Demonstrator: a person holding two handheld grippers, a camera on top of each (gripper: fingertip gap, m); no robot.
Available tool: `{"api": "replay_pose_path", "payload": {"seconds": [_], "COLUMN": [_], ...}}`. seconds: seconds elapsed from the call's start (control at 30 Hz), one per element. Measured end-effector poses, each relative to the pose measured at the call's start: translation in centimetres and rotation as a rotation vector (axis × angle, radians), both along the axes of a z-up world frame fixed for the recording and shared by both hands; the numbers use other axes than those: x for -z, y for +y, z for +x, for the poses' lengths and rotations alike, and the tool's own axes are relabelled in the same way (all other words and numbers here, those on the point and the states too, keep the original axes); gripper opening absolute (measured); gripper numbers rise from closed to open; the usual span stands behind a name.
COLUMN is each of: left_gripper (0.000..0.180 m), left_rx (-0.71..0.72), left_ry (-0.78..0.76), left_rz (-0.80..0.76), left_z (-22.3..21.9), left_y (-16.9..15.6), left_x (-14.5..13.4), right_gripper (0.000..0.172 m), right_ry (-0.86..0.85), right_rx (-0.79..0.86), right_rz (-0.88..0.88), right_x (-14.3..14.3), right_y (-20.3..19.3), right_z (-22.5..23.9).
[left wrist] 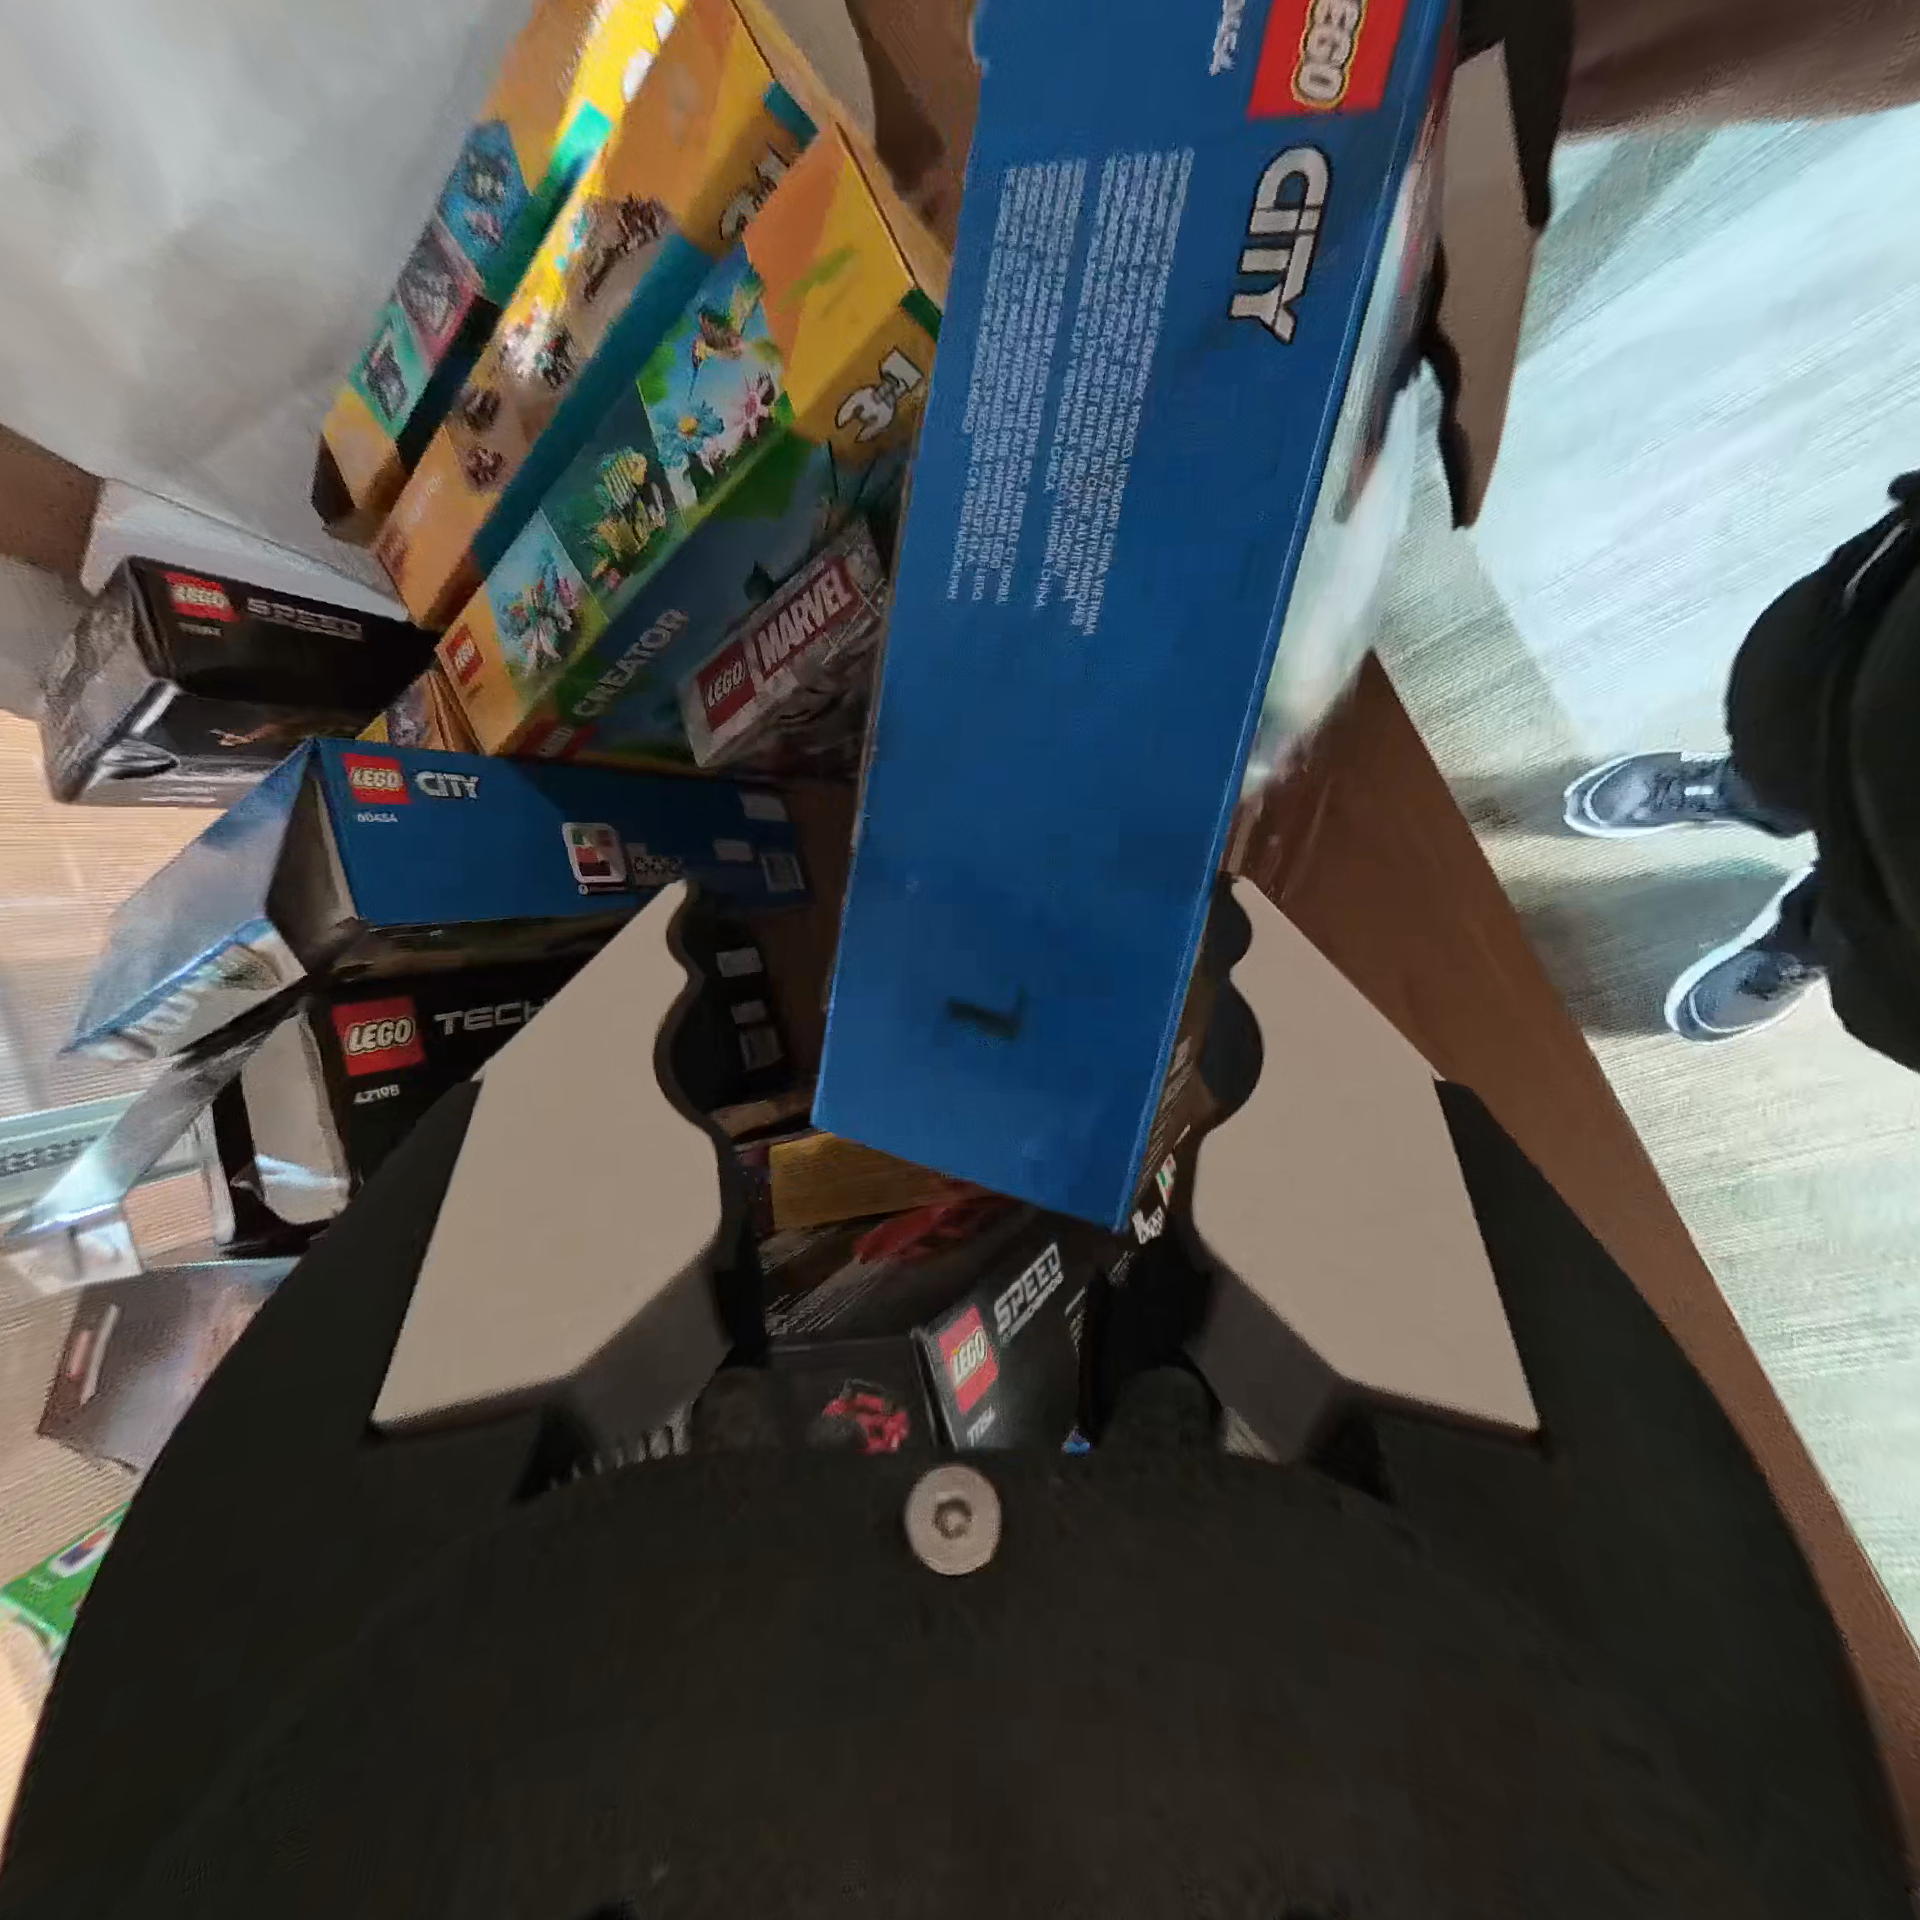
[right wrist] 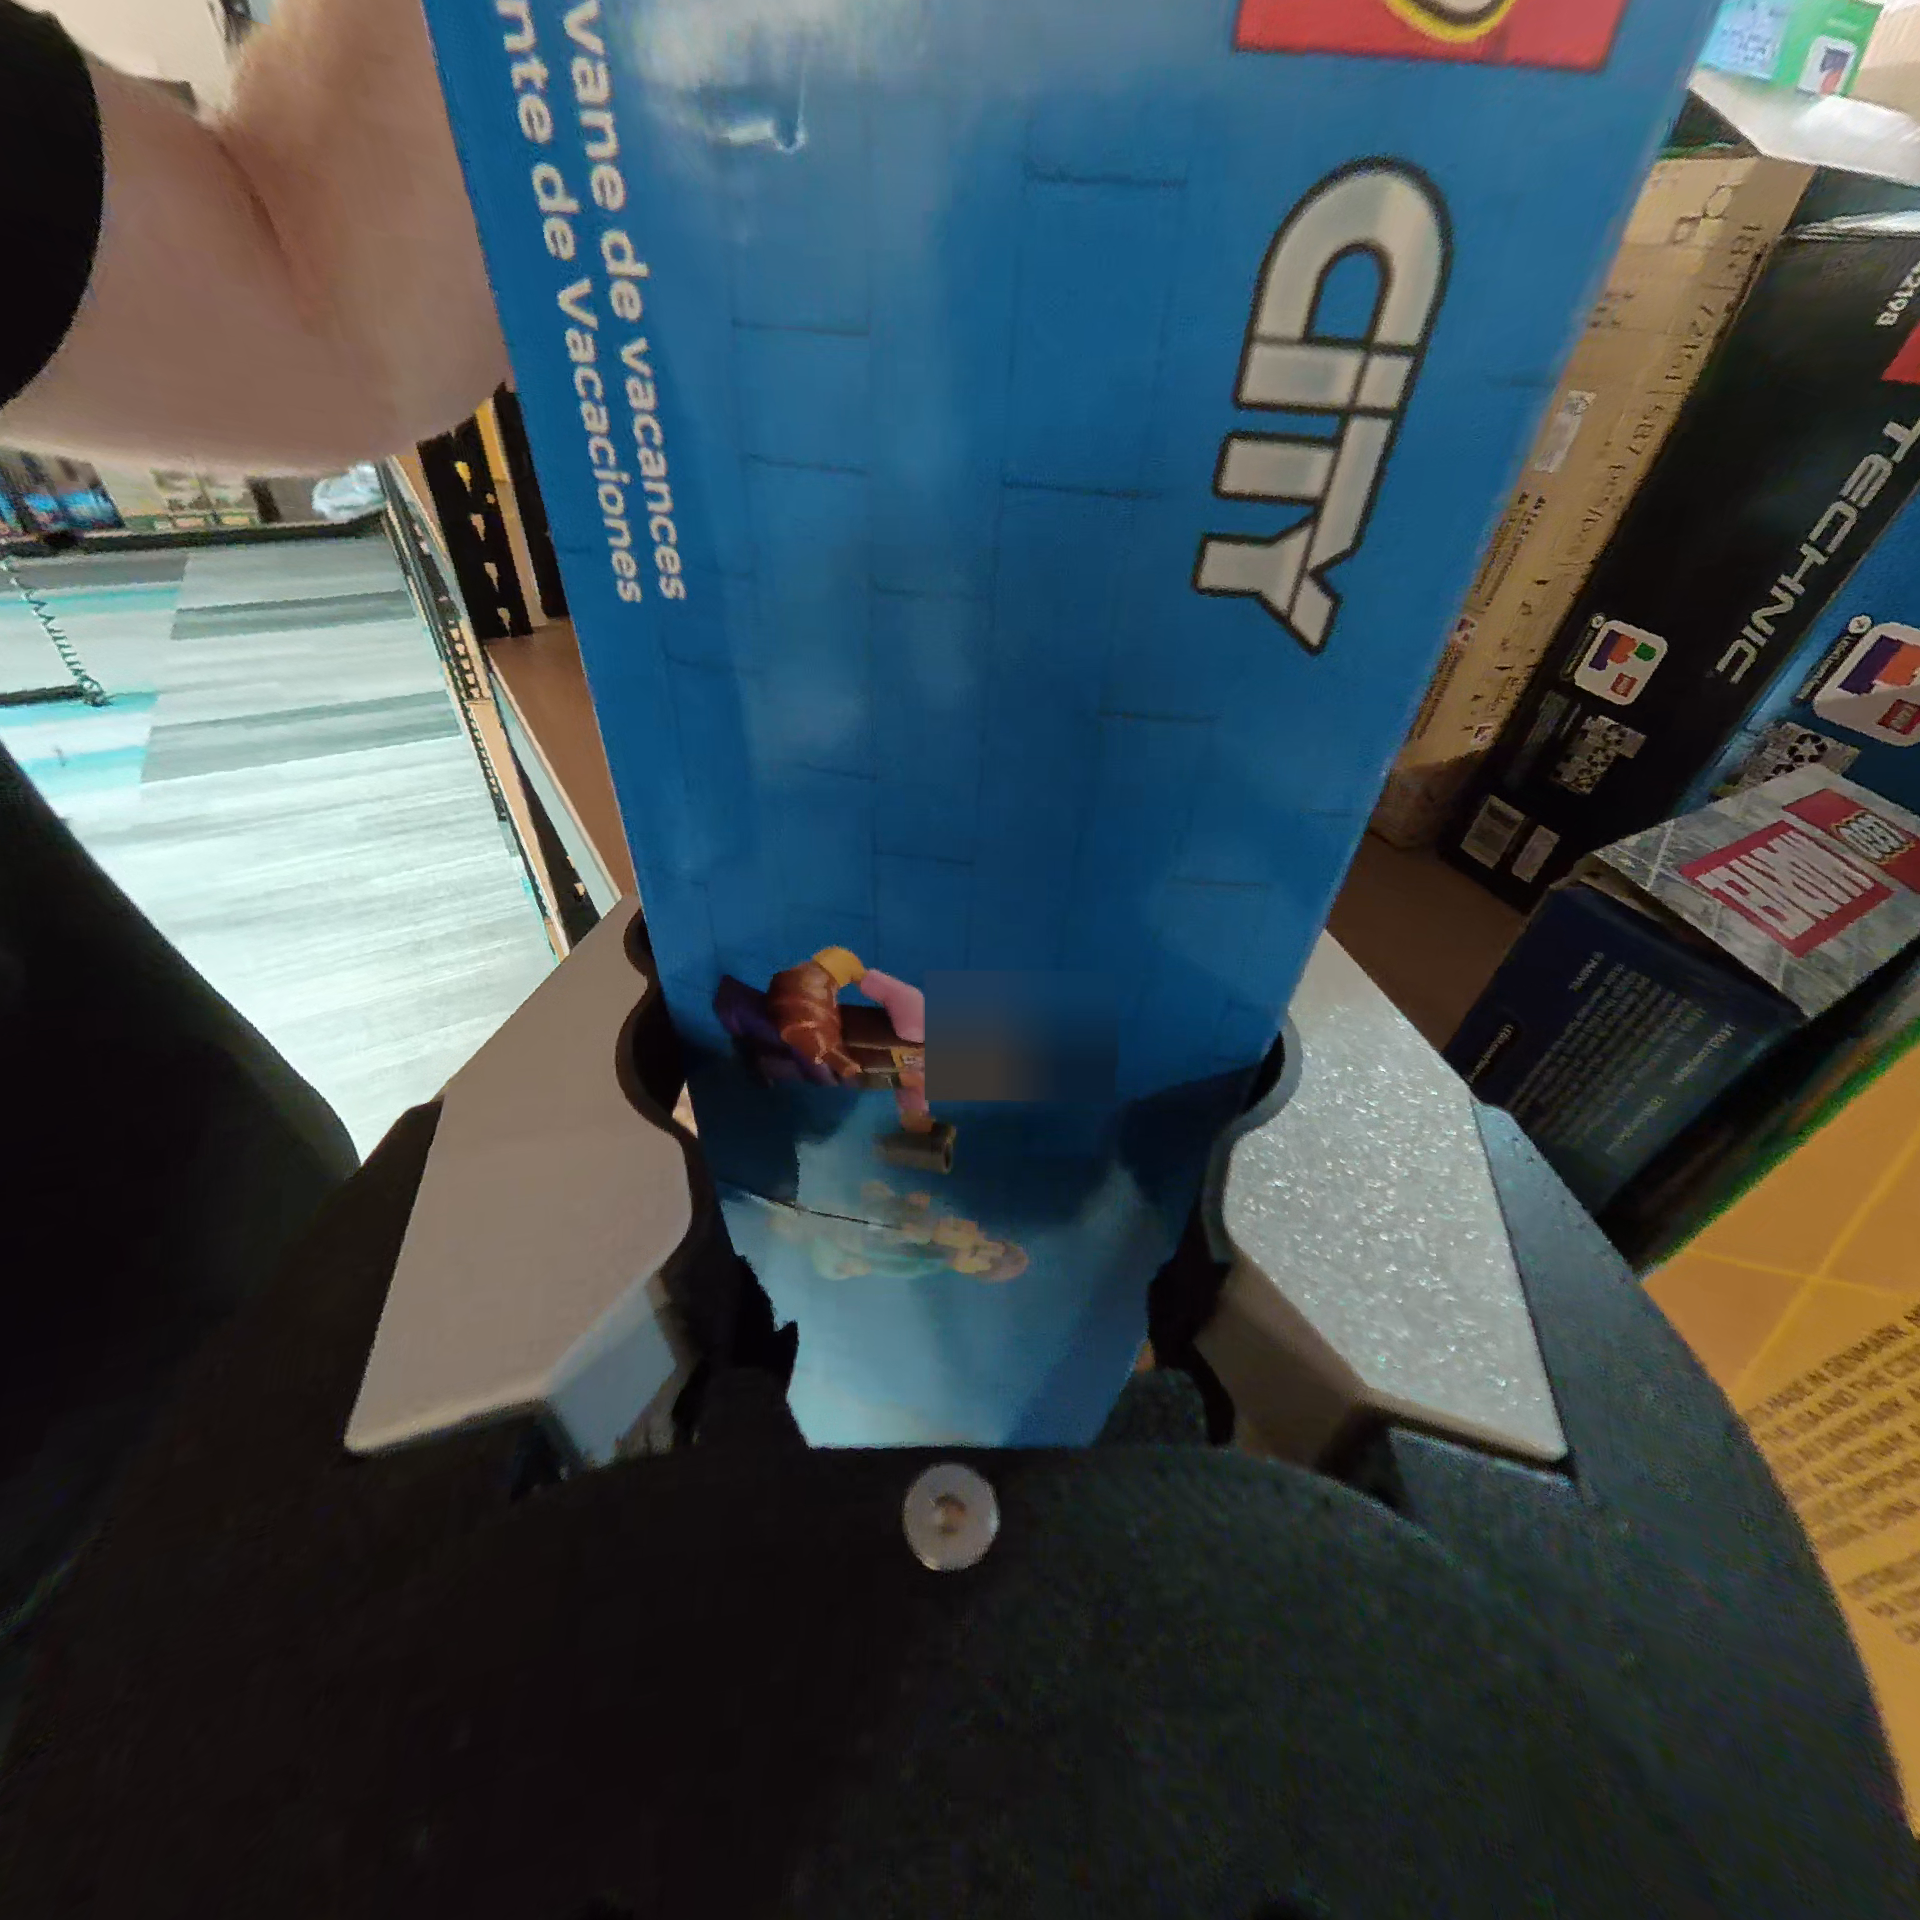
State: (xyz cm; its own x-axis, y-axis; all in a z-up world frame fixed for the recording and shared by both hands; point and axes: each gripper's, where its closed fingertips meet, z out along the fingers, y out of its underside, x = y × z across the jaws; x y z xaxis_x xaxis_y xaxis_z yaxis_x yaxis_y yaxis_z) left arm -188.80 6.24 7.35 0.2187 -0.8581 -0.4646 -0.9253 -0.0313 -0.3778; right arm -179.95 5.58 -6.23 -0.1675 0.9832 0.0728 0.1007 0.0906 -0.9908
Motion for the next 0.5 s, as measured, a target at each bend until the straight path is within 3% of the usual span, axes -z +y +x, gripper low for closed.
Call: {"api": "replay_pose_path", "payload": {"seconds": [0.03, 0.1, 0.17, 0.3, 0.5], "left_gripper": [0.092, 0.090, 0.092, 0.093, 0.093], "left_rx": [0.003, -0.020, -0.046, -0.016, 0.014], "left_ry": [0.007, 0.109, 0.113, 0.048, 0.150], "left_rz": [-0.033, -0.159, -0.173, -0.164, -0.134], "left_z": [-0.3, -1.3, -1.4, -1.1, -1.5], "left_y": [-0.2, -0.5, 0.2, -0.2, -1.0], "left_x": [0.1, 3.2, 5.0, 5.1, 4.9], "right_gripper": [0.108, 0.109, 0.109, 0.110, 0.109], "right_ry": [-0.002, -0.009, -0.009, -0.011, 0.011], "right_rx": [-0.009, -0.025, -0.030, -0.041, -0.053], "right_rz": [0.005, 0.006, -0.015, -0.006, 0.003], "right_x": [0.0, 0.0, 0.0, 0.1, -0.1], "right_y": [-0.1, -0.1, 0.3, 0.1, -0.4], "right_z": [0.0, -0.1, -0.2, -0.1, -0.2]}}
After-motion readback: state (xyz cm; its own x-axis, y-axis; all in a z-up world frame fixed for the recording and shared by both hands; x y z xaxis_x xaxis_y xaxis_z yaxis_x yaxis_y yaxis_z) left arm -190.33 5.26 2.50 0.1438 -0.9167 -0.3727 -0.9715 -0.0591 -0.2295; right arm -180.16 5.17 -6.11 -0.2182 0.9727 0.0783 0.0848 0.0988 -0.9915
